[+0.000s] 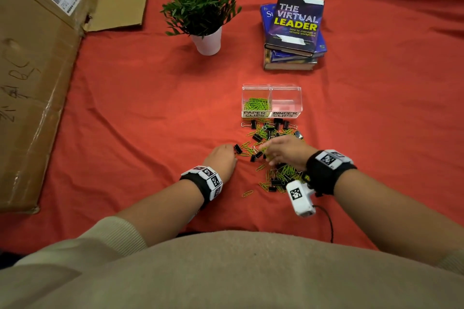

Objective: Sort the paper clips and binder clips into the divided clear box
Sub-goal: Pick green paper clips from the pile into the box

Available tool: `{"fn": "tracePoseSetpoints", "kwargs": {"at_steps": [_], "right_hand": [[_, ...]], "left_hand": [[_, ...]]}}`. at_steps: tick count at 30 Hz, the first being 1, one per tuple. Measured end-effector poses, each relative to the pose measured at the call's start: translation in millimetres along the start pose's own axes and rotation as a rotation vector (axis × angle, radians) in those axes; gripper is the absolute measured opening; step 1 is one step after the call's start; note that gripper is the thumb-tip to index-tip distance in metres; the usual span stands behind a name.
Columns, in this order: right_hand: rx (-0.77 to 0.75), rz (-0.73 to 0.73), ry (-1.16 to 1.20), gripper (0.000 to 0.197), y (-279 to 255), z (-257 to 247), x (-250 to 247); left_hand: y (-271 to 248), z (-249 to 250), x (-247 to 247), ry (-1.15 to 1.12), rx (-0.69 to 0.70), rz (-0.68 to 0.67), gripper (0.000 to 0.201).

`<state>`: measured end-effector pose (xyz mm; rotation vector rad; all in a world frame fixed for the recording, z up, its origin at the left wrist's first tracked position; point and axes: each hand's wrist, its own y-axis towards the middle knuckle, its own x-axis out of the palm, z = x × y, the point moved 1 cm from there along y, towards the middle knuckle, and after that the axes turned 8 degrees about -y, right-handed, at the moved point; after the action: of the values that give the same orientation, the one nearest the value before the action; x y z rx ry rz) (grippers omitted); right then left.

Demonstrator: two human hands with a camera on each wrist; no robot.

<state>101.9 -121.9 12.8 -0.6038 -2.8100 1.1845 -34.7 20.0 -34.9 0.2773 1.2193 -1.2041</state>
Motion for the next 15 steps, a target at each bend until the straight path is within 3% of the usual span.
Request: {"fn": "tracePoseSetpoints", "kwargs": {"at_steps": [2,5,8,11,15], "right_hand": [[0.046,-0.025,0.208,0.021,-2,-1,-9],[0.063,-0.05,0.262,0.018,-2,0,-14],[0.02,0.006,-0.189,0.017,4,3,-11],[-0.13,0.045,-0.71,0.017,9,8,3],[-0.226,0.015,-1.089,0.008,18,19,23]], "left_hand": [[1,1,0,-0.018,-0.005,-0.012,0.025],[3,0,1,-0.071,-0.039,-0.037,0.024],[2,-5,0,-0.106,-0.057,-0.036,0.025],[-1,-10,1,-0.141,-0.062,-0.022,0.021],[-4,-13,1,-0.173,-0.079,0.012,0.019]]}}
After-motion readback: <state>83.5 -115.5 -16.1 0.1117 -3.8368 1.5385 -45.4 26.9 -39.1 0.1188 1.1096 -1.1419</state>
